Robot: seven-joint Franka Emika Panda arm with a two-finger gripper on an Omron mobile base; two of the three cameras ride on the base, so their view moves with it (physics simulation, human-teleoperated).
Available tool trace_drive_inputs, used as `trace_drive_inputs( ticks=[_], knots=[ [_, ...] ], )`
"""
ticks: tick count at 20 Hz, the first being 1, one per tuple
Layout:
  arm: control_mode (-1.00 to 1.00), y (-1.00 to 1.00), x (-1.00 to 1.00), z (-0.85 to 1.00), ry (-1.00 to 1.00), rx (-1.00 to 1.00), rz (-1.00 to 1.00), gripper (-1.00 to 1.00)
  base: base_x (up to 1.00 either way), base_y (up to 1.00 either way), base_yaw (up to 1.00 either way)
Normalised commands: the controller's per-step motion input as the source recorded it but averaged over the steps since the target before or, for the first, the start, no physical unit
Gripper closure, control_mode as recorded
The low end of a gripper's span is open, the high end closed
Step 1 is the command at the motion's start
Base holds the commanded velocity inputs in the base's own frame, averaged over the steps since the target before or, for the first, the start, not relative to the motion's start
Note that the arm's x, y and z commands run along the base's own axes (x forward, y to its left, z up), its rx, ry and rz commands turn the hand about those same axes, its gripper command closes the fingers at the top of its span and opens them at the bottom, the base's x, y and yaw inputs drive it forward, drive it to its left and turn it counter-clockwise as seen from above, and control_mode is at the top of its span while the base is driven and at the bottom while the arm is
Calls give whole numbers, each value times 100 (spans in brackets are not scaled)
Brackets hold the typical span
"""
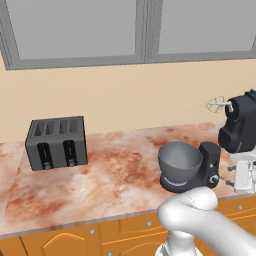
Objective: Add butter and sugar cubes to the stand mixer bowl and then turn on the stand mixer to begin making frosting.
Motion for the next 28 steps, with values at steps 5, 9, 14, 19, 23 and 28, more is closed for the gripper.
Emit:
trace_drive_inputs(
  ticks=[5,9,14,19,23,28],
  knots=[
    [-100,0,38,-22,0,0,0,-100,0,0,0],
    [-100,-1,29,-28,0,0,0,-100,0,0,0],
    [-100,-7,14,-35,0,0,0,-100,0,0,0],
    [-100,-2,0,-38,0,-1,0,100,0,0,0],
    [-100,-1,-10,-14,0,0,0,100,0,0,0],
    [-100,-7,-50,0,-4,0,0,100,0,0,0]
  ],
)
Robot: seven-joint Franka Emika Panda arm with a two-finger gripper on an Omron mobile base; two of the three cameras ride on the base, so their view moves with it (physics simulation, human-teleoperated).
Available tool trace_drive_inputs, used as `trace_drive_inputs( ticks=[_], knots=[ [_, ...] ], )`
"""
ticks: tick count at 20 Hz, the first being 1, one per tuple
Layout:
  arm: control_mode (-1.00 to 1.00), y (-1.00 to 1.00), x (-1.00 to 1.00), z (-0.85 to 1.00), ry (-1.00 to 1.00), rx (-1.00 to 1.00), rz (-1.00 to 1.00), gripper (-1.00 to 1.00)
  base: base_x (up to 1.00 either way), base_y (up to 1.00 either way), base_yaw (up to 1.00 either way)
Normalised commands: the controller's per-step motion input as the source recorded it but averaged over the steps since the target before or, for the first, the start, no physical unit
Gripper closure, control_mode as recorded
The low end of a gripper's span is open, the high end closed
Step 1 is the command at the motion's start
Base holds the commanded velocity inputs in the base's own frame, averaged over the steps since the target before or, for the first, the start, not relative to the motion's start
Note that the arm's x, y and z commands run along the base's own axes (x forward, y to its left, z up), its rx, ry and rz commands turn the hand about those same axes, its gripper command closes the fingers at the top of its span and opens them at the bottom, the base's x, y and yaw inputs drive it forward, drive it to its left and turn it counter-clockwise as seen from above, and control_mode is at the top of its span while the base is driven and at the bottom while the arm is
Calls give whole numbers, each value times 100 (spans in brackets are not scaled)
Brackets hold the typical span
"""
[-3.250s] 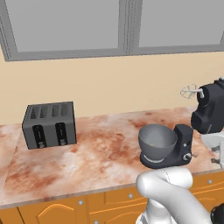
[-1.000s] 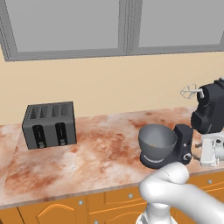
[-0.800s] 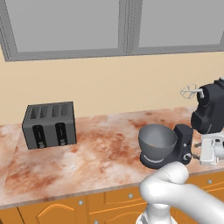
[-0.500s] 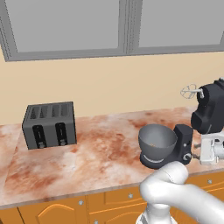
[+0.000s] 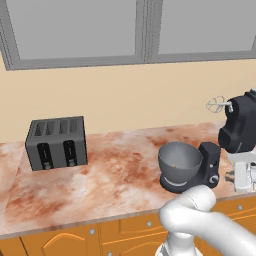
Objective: Add butter and sugar cubes to the stand mixer bowl and then turn on the stand mixer to begin making frosting.
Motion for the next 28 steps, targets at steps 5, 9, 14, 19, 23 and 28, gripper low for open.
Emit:
trace_drive_inputs(
  ticks=[5,9,14,19,23,28],
  knots=[
    [-100,-11,-93,33,-10,1,-1,100,0,0,0],
    [-100,0,-99,90,-15,4,-2,100,0,0,0],
    [-100,34,-90,100,-11,1,-4,100,0,0,0],
    [-100,97,-38,100,-1,-2,-9,100,0,0,0],
    [-100,100,-3,100,0,-10,-12,100,0,0,0],
    [-100,100,0,100,4,-19,-12,100,0,0,0]
  ],
)
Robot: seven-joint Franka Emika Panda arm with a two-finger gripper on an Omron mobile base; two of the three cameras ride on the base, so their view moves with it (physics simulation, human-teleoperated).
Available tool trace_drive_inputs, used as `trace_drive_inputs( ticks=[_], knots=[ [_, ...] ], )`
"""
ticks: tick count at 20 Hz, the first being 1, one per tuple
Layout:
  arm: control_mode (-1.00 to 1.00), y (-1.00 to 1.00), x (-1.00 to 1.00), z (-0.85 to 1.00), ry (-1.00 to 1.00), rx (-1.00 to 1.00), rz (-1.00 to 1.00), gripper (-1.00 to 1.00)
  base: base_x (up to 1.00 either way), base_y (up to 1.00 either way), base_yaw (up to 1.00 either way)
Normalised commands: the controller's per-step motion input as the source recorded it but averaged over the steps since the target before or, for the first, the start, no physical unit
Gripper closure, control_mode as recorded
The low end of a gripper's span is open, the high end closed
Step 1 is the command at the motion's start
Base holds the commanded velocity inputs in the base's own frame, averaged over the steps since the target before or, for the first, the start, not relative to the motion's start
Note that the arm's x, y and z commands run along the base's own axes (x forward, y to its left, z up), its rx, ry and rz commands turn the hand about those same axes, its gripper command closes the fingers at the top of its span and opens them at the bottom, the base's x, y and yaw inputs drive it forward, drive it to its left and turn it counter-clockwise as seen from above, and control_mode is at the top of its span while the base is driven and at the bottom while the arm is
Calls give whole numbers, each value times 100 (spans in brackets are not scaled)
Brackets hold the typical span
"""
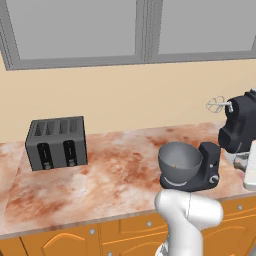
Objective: Add butter and sugar cubes to the stand mixer bowl and then turn on the stand mixer to begin making frosting.
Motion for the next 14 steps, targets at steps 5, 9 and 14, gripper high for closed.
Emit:
trace_drive_inputs(
  ticks=[5,9,14],
  knots=[
    [-100,81,1,87,14,-29,-13,100,0,0,0],
    [-100,57,17,56,26,-34,-14,100,0,0,0],
    [-100,32,49,7,43,-32,-18,100,0,0,0]
  ],
)
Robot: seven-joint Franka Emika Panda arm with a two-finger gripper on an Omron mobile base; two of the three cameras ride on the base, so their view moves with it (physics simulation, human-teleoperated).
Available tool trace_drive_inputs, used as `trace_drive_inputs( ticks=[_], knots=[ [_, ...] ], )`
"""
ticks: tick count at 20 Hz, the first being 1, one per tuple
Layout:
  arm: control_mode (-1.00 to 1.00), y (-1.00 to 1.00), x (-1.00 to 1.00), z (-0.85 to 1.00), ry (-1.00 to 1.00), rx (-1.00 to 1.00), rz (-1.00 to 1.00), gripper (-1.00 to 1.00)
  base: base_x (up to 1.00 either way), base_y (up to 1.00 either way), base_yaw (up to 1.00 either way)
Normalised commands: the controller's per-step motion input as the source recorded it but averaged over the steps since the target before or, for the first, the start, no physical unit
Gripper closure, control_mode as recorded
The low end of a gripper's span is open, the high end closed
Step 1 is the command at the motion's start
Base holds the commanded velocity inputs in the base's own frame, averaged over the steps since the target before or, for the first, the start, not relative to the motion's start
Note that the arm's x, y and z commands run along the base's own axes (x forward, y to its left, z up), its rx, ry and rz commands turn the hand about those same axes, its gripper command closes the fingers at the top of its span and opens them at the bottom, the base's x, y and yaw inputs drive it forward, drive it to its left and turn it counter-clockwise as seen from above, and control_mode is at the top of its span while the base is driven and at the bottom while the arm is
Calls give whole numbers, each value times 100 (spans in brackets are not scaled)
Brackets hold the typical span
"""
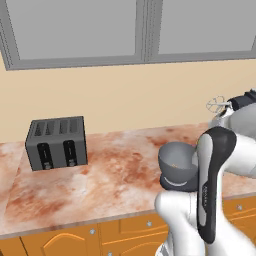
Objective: Add butter and sugar cubes to the stand mixer bowl and then turn on the stand mixer to begin making frosting.
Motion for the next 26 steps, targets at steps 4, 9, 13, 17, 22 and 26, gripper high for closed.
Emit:
trace_drive_inputs(
  ticks=[4,9,13,17,22,26],
  knots=[
    [-100,1,58,-17,47,-14,-22,100,0,0,0],
    [-100,0,40,-55,24,-3,-21,100,0,0,0],
    [-100,-16,25,-72,8,-1,-15,100,0,0,0],
    [-100,-25,21,-73,3,0,-12,100,0,0,0],
    [-100,-30,4,-63,1,0,-11,100,0,0,0],
    [-100,-13,2,-42,2,0,-10,100,0,0,0]
  ],
)
